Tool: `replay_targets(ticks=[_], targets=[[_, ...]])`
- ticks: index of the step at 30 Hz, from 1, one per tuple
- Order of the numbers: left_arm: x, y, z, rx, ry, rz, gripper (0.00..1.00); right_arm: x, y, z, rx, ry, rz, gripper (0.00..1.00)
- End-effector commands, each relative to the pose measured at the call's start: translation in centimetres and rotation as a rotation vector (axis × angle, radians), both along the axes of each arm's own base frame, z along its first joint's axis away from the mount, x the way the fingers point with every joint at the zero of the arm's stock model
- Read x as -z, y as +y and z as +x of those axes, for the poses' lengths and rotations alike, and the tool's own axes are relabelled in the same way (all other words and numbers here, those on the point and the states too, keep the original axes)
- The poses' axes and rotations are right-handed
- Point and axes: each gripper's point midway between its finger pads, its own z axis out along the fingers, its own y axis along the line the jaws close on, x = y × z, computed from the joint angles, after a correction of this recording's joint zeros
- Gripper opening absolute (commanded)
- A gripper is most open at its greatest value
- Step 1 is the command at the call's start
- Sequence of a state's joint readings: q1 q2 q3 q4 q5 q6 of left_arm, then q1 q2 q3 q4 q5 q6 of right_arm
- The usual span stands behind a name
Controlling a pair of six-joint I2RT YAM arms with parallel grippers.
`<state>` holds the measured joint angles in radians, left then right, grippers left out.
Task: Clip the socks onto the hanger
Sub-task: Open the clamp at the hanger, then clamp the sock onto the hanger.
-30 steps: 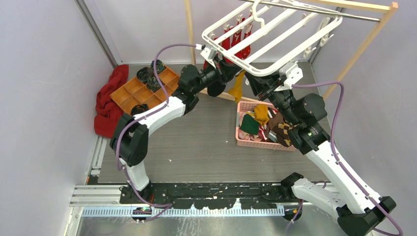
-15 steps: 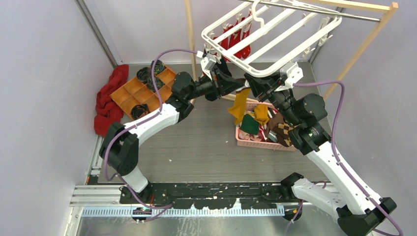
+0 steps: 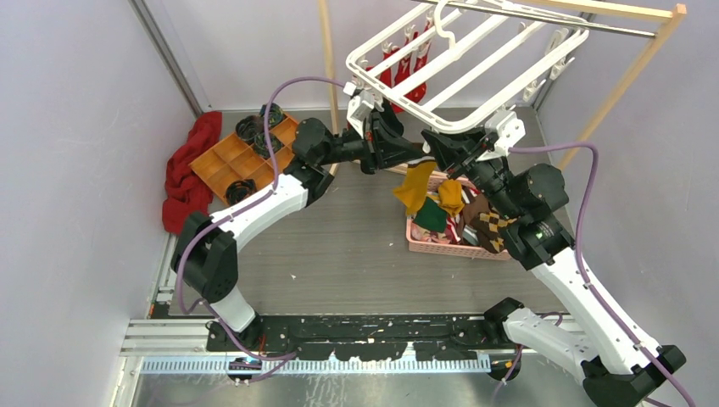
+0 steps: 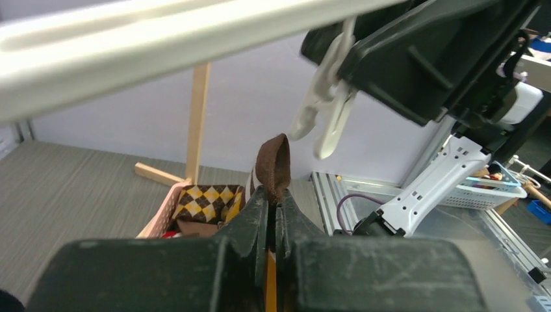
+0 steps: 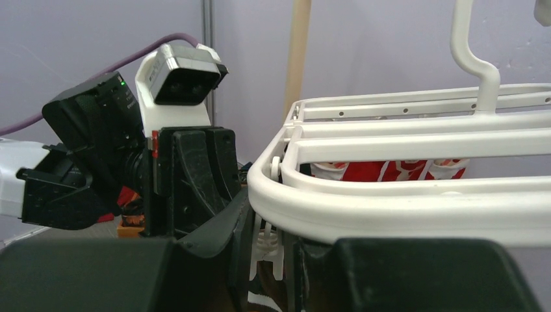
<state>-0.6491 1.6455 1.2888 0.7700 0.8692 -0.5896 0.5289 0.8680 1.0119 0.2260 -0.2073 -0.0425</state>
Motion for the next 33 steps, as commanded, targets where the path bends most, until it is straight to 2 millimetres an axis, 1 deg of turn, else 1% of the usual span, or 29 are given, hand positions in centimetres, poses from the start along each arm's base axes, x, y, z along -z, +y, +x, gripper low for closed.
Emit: replay_targets(ticks=[1,5,11,19,23,33], targets=[[-4.1,0.9,-1.3,0.057,-0.108,-0.069,0.0,-2.1,-0.1,-1.5,-0.033,-0.047,0.027,0.13],[-4.5,0.9,-1.4,0.073,-0.115,-0.074,0.0,-2.1,-0.2,-1.6,-0.034,-0.048,0.027,0.13],[-4.6,0.9,-1.8,0.107,-0.119,-0.067,0.0,-2.2,-0.2,-1.7,-0.033,-0.053,0.027,0.13],[-3.5,1.3,-2.5,0.168,-0.094,-0.024,0.0,-2.4,-0.2,-1.8,-0.037,-0.063,0.023,0.12],[-3.4,1.4,-2.7,0.195,-0.09,-0.01,0.0,-2.2,-0.1,-1.8,-0.04,-0.06,0.019,0.12],[-4.1,1.7,-3.3,0.245,-0.094,-0.019,0.0,-2.0,0.0,-1.9,-0.047,-0.056,0.012,0.12]])
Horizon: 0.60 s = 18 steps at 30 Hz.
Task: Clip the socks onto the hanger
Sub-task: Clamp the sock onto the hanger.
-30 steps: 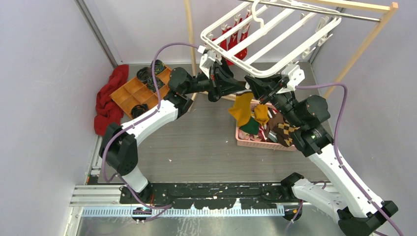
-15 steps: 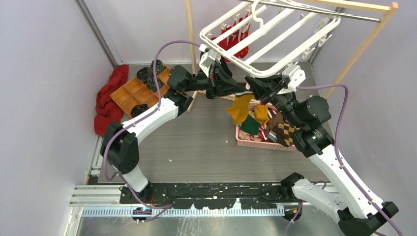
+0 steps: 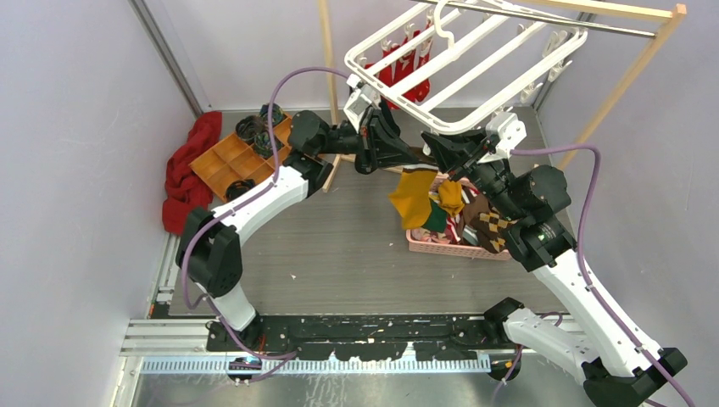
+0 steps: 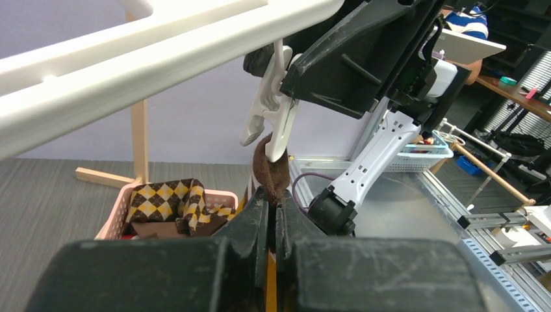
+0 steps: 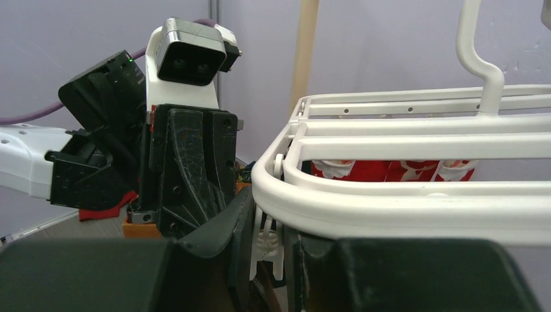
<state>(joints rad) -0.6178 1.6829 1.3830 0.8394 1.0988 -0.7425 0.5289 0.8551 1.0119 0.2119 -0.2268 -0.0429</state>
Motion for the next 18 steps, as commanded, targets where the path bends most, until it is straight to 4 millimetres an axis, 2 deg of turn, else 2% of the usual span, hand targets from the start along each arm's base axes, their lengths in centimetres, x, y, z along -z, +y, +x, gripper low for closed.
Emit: replay_targets(ticks=[1,18], targets=[[-2.43,0.68,-0.79,0.043,-0.071,-0.052,0.0,-1.97,-0.11,-1.36,-0.029,-0.054,0.019,0.12],[-1.93,1.28,-1.71,0.124,-0.045,-0.034,0.0,-1.89,-0.11,-1.45,-0.03,-0.052,0.011,0.12]])
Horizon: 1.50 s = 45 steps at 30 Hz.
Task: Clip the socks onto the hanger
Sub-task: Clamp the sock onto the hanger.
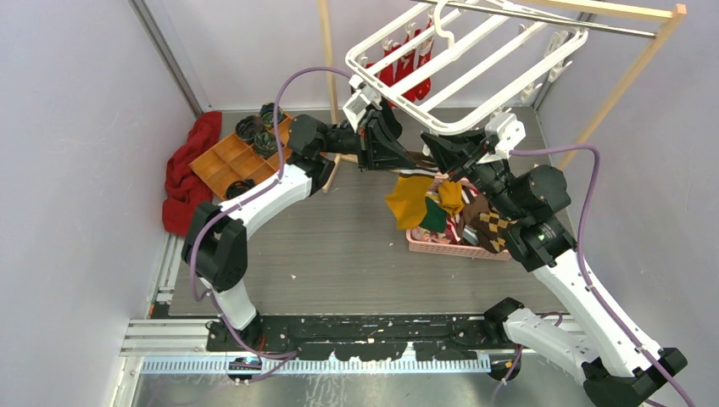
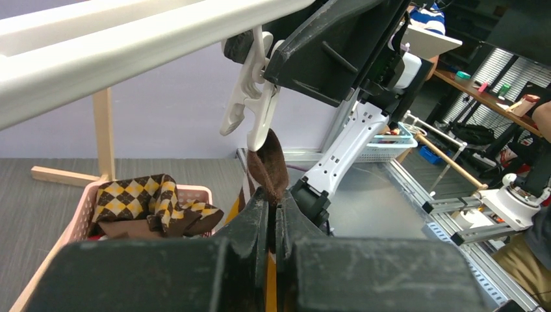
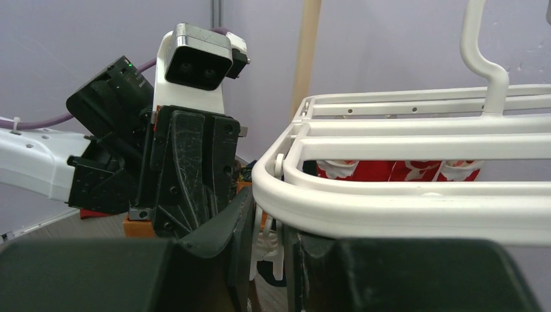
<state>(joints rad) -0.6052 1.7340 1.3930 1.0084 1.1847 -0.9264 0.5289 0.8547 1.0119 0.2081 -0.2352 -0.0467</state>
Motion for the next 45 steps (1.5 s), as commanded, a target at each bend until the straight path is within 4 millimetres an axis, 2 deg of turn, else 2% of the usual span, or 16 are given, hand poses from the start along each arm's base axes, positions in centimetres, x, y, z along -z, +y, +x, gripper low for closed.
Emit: replay_targets(ticks=[1,11,21,28,45], targets=[[-2.5,0.8,-0.9,0.023,-0.087,-0.054,0.0,-1.9,-0.2,-1.3,-0.023,-0.049,0.019,0.12],[-3.6,1.1,-1.5,0.048,-0.097,-0.086,0.0,-1.6,-0.1,-1.3,-0.027,-0.043,0.012,0.12],[-3.4,1.4,-2.1,0.079,-0.088,-0.077,0.0,-1.7,-0.2,-1.1,-0.014,-0.051,0.005,0.12],[-2.1,1.2,-1.8,0.089,-0.063,-0.049,0.0,-1.9,-0.2,-1.3,-0.023,-0.055,0.011,0.12],[-2.0,0.2,-1.3,0.121,-0.069,-0.034,0.0,-1.8,0.3,-1.7,-0.062,-0.046,0.017,0.11]])
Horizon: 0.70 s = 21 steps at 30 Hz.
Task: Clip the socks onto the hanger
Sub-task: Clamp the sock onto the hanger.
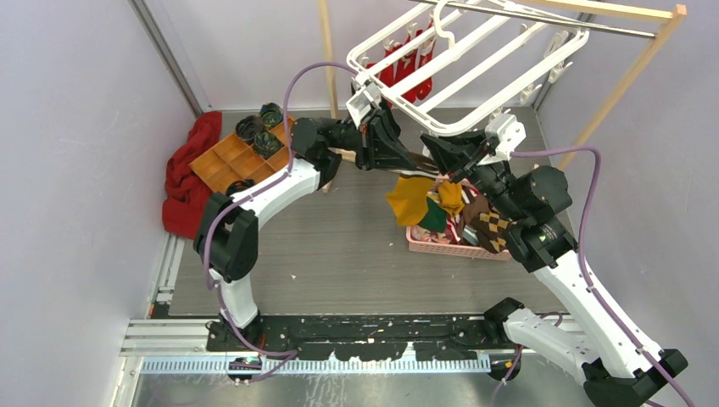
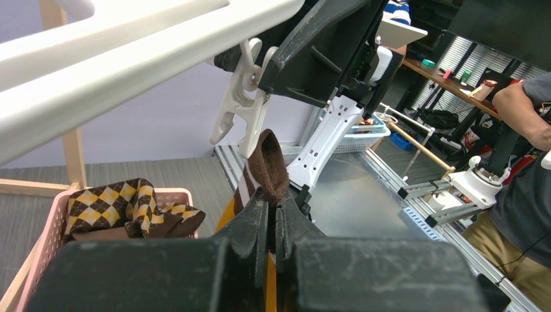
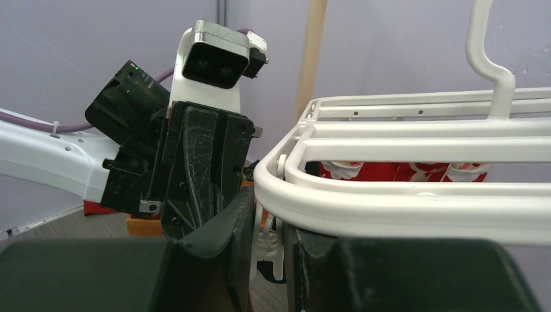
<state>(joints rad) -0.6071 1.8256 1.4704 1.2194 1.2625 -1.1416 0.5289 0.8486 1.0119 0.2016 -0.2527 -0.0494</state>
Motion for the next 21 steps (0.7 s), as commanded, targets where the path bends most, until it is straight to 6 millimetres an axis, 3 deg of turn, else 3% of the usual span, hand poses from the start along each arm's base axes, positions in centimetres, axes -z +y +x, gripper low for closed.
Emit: replay_targets(ticks=[1,9,21], targets=[[-2.0,0.2,-0.7,0.016,-0.075,-0.045,0.0,-1.8,0.2,-1.4,-0.047,-0.04,0.024,0.11],[-2.0,0.1,-0.8,0.025,-0.075,-0.038,0.0,-1.7,0.2,-1.4,-0.047,-0.04,0.024,0.11],[0.0,-0.4,-0.2,0.039,-0.034,0.003,0.0,-2.7,0.1,-1.7,-0.054,-0.045,0.048,0.11]])
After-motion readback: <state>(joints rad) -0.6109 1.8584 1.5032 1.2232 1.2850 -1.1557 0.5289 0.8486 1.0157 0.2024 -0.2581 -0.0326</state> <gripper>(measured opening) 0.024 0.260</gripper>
